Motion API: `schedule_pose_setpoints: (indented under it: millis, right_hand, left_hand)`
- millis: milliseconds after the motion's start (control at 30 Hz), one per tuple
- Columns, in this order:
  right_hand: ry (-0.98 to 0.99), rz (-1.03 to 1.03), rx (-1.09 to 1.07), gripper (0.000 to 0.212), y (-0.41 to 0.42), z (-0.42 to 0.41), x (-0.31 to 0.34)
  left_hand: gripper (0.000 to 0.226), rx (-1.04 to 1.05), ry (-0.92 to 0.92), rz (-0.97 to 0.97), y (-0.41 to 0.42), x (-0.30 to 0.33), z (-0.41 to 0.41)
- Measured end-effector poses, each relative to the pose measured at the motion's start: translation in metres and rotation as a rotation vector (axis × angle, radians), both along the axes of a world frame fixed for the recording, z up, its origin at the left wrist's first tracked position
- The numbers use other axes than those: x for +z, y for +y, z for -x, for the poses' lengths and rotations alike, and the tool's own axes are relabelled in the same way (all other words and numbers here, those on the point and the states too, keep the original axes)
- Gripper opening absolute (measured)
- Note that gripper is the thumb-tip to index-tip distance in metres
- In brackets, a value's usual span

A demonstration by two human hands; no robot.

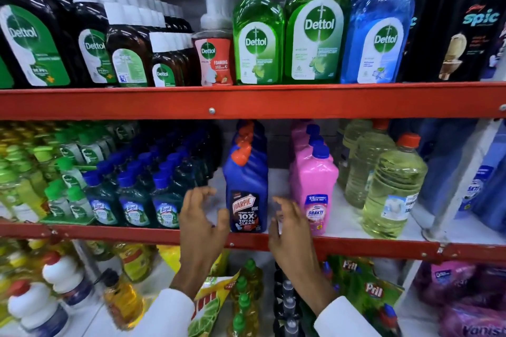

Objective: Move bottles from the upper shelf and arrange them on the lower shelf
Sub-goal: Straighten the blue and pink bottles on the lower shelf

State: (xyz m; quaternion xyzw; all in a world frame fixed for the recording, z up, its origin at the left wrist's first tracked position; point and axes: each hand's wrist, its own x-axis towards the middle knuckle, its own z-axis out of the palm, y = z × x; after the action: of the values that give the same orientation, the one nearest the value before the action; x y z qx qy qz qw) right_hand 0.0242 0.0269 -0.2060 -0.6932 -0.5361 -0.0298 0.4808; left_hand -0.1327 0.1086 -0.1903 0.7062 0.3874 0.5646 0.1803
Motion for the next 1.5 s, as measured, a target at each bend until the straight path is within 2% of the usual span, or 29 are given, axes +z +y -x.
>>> schedule_pose_setpoints:
  millis: [100,167,300,667,867,933,1000,1033,1133,1200,1300,1367,1433,1500]
  right_hand:
    - [0.034,0.241,0.020,0.056,0.012,-0.001,-0.008]
    - [0.043,0.337,0.065,0.056,0.019,-0.004,-0.010]
    - [0.078,0.396,0.138,0.051,0.032,-0.014,-0.006]
    - [0.019,0.369,0.066,0.038,0.042,-0.021,-0.015]
    - [0.035,0.339,0.074,0.037,0.040,-0.022,-0.018]
    - [0.083,0.300,0.113,0.040,0.034,-0.021,-0.019]
    - [0.134,0.226,0.165,0.043,0.019,-0.022,-0.020]
    - [0.132,0.184,0.168,0.042,0.009,-0.024,-0.022]
    - [0.085,-0.006,0.043,0.029,-0.030,-0.037,-0.022]
    - [0.095,-0.126,-0.102,0.026,-0.052,-0.051,-0.022]
    - [0.141,-0.177,-0.255,0.029,-0.062,-0.081,-0.026]
    - [0.149,-0.083,-0.256,0.038,-0.057,-0.100,-0.026]
    - [0.121,0.088,-0.165,0.049,-0.051,-0.113,-0.025]
    - [0.089,0.211,-0.063,0.054,-0.047,-0.121,-0.024]
  left_hand:
    - [0.053,-0.109,0.137,0.259,0.017,-0.024,0.007]
    - [0.069,-0.225,0.262,0.324,0.029,-0.030,0.009]
    - [0.055,-0.346,0.406,0.297,0.044,-0.029,0.006]
    - [0.044,-0.346,0.317,0.274,0.056,-0.044,-0.002]
    - [0.047,-0.346,0.320,0.275,0.055,-0.044,-0.004]
    - [0.056,-0.345,0.291,0.280,0.048,-0.042,-0.004]
    - [0.065,-0.272,0.189,0.283,0.034,-0.041,-0.005]
    - [0.061,-0.184,0.109,0.249,0.025,-0.041,-0.005]
    - [0.026,0.005,-0.119,-0.016,-0.008,-0.043,-0.014]
    - [0.012,-0.095,-0.085,-0.115,-0.029,-0.042,-0.031]
    - [0.010,-0.310,0.103,-0.070,-0.048,-0.044,-0.066]
    - [0.024,-0.364,0.155,0.011,-0.049,-0.045,-0.090]
    - [0.043,-0.351,0.188,0.089,-0.043,-0.047,-0.108]
    - [0.052,-0.340,0.244,0.158,-0.036,-0.046,-0.119]
